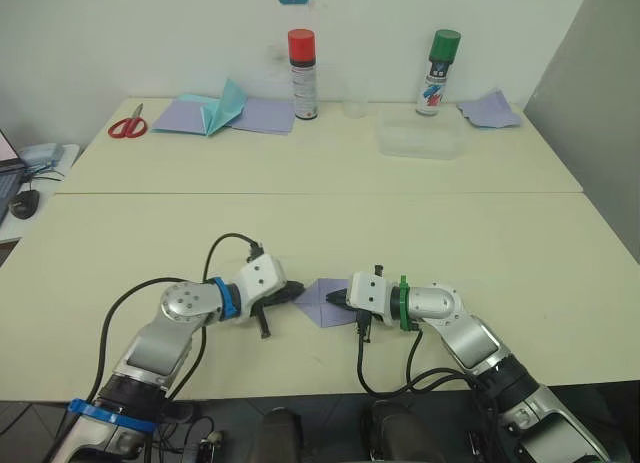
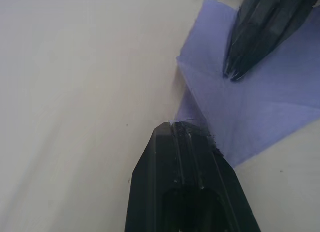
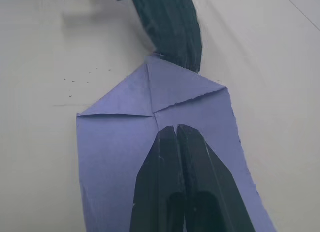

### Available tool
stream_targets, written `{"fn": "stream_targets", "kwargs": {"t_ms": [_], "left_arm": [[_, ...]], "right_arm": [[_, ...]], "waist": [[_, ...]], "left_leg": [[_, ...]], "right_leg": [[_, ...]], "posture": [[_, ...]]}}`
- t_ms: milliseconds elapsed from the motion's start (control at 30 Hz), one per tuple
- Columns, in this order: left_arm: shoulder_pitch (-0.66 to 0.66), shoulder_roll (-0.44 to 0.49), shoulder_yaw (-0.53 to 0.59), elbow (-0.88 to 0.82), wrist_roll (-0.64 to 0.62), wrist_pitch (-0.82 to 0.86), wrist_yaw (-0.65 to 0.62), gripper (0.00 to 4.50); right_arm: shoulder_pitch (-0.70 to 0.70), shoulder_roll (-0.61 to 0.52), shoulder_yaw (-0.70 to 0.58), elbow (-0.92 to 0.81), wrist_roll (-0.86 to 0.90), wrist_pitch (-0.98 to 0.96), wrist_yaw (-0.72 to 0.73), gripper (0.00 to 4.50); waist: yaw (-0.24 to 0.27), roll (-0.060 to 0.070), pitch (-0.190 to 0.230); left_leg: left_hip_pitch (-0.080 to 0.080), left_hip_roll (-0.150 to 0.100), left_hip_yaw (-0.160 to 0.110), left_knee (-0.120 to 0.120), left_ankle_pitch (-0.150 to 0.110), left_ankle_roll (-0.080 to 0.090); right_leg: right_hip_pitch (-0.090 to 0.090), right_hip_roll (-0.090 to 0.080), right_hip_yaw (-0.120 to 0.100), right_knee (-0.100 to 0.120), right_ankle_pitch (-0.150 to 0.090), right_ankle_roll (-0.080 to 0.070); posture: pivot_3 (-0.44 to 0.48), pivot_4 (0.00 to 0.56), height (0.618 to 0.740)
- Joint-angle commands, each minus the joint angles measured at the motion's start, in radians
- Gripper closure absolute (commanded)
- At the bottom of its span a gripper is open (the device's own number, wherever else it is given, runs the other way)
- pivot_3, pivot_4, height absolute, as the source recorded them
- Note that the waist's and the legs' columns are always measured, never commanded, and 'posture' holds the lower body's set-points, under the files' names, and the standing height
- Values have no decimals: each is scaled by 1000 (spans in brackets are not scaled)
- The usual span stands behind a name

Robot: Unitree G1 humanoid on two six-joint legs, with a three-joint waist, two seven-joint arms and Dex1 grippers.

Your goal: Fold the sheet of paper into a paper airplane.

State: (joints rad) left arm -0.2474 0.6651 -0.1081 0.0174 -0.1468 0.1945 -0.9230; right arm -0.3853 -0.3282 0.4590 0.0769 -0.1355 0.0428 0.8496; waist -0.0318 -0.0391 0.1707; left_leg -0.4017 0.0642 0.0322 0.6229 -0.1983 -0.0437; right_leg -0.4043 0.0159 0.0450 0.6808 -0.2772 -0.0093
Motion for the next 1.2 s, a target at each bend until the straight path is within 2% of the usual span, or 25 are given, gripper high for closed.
{"fn": "stream_targets", "kwargs": {"t_ms": [33,167,333,433,633,867,1033,1200], "left_arm": [[-3,14,80,-94,-82,32,-11,4500],[67,7,65,-267,-139,75,-32,4500],[101,-59,-2,-372,-123,127,41,4500],[111,-69,-73,-324,-30,96,72,4500],[127,-89,-104,-213,27,86,112,4500],[132,-150,-42,-209,-73,244,145,4500],[144,-138,-37,-213,-104,321,132,4500],[155,-128,-54,-215,-108,328,121,4500]], "right_arm": [[2,-14,11,5,-18,37,7,4433],[5,-14,12,1,-15,45,6,4433],[4,-14,13,1,-15,48,7,4433],[2,-14,13,2,-15,48,7,4433],[2,-18,11,-3,-13,52,8,4433],[7,-26,6,-14,-8,60,11,4433],[8,-11,-2,-25,17,78,14,4433],[1,19,4,-65,51,123,23,4433]], "waist": [[0,0,0],[0,0,0],[0,0,0],[0,0,0],[0,0,0],[0,0,0],[0,0,0],[0,0,0]], "left_leg": [[0,0,0,0,0,0],[-1,0,1,-1,0,0],[-1,0,1,-3,0,0],[0,-1,1,-2,0,0],[0,-1,0,-3,0,0],[0,-1,0,-3,0,0],[0,-1,0,-2,0,0],[0,-1,0,-3,0,0]], "right_leg": [[0,0,0,0,0,0],[0,-2,2,-1,2,4],[0,-2,2,-1,3,5],[0,-2,2,-1,2,4],[0,-1,2,-1,0,0],[0,-1,1,-1,0,0],[0,-1,1,-1,2,4],[0,-1,1,-1,2,3]], "posture": [[0,150,740],[0,150,740],[0,150,740],[0,150,740],[0,150,740],[0,150,740],[0,150,740],[0,150,740]]}}
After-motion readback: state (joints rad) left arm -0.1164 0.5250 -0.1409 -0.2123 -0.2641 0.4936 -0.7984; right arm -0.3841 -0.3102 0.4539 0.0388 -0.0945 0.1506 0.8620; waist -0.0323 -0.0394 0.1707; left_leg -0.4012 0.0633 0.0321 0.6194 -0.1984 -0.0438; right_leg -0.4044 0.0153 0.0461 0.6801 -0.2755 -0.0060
